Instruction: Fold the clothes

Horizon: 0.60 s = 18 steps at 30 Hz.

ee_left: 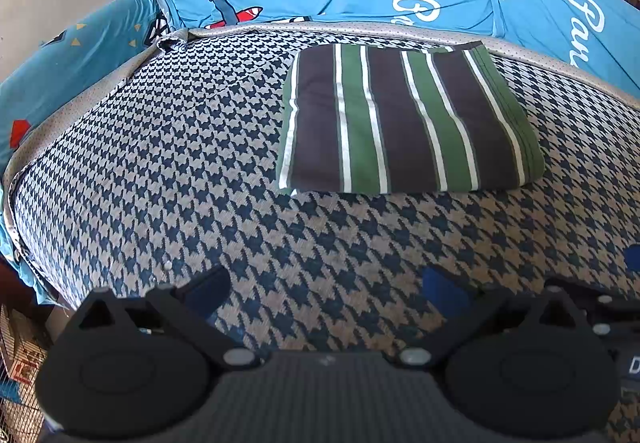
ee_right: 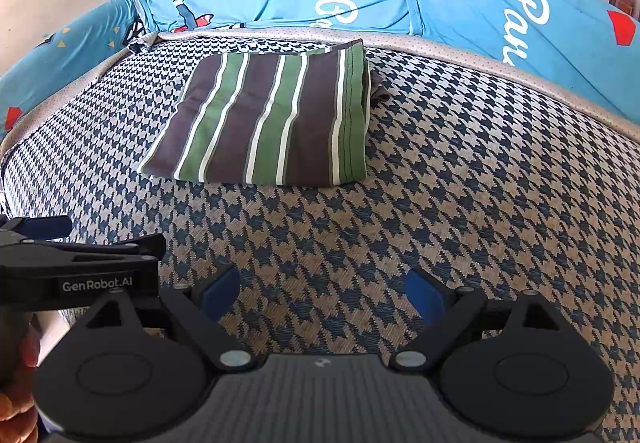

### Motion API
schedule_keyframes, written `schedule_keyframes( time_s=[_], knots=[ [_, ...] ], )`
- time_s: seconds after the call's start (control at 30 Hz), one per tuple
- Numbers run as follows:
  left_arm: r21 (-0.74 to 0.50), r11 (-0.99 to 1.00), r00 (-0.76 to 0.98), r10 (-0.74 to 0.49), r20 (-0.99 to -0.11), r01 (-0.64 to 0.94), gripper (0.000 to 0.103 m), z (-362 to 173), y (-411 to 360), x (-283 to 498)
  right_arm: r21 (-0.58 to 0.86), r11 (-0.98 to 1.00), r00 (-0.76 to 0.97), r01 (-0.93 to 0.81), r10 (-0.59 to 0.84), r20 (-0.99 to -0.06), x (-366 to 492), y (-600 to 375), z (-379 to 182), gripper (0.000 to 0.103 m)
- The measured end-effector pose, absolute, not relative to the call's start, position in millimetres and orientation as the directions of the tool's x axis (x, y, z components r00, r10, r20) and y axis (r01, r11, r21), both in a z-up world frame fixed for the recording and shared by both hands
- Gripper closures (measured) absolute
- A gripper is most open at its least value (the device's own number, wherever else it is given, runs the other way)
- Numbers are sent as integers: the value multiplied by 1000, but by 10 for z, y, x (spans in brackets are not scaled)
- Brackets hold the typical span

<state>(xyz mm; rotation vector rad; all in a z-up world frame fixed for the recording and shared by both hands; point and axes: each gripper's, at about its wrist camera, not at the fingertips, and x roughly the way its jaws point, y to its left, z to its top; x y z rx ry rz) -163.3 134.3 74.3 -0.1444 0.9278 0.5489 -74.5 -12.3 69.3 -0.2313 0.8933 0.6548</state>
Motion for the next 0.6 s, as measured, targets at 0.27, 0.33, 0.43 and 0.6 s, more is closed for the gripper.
schedule_keyframes(
  time_s=[0.27,0.33,0.43,0.6],
  knots=[
    [120,853,471,392,-790,-509,0,743,1327,-1636,78,783,447,-617,431,-784,-770,-149,700,13],
    [119,852,471,392,-790,-510,0,743,1331,-1634,78,783,448,-617,431,-784,-781,-158,709,13],
    [120,852,470,393,-790,-510,0,739,1334,-1631,78,782,447,-618,431,-784,-780,-147,711,13],
    [121,851,470,394,-790,-511,0,733,1330,-1638,77,782,447,-619,431,-784,-774,-134,716,13]
  ],
)
